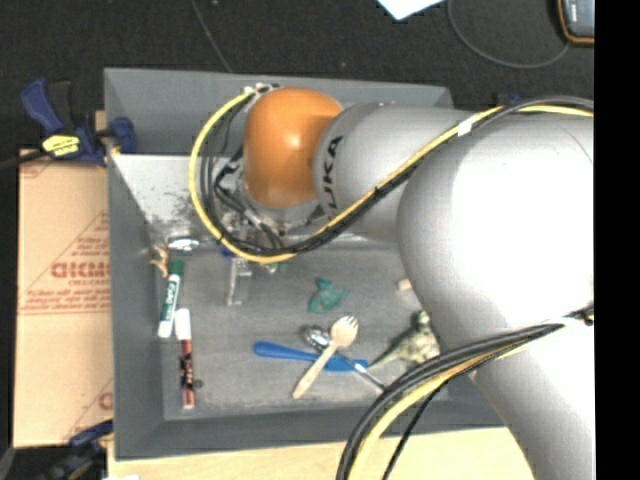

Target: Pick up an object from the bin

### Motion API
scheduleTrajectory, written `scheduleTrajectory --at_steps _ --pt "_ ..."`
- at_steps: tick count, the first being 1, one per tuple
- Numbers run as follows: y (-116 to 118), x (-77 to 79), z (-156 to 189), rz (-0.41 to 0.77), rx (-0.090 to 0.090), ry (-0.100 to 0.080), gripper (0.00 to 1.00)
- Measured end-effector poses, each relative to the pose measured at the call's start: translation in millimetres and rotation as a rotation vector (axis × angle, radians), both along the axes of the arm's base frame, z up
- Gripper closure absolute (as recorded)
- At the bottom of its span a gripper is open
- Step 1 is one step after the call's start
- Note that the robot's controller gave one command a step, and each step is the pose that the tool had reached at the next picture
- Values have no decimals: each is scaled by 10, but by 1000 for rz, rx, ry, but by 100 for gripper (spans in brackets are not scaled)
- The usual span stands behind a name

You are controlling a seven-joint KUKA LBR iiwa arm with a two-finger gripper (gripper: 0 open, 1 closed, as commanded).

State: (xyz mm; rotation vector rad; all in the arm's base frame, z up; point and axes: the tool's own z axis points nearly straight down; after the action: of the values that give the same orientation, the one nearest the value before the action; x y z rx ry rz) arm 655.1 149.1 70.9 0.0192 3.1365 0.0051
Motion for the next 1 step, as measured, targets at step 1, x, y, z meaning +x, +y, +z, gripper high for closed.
scheduleTrajectory --at_steps 1 --pt "341 -48 8 475 0 -4 0"
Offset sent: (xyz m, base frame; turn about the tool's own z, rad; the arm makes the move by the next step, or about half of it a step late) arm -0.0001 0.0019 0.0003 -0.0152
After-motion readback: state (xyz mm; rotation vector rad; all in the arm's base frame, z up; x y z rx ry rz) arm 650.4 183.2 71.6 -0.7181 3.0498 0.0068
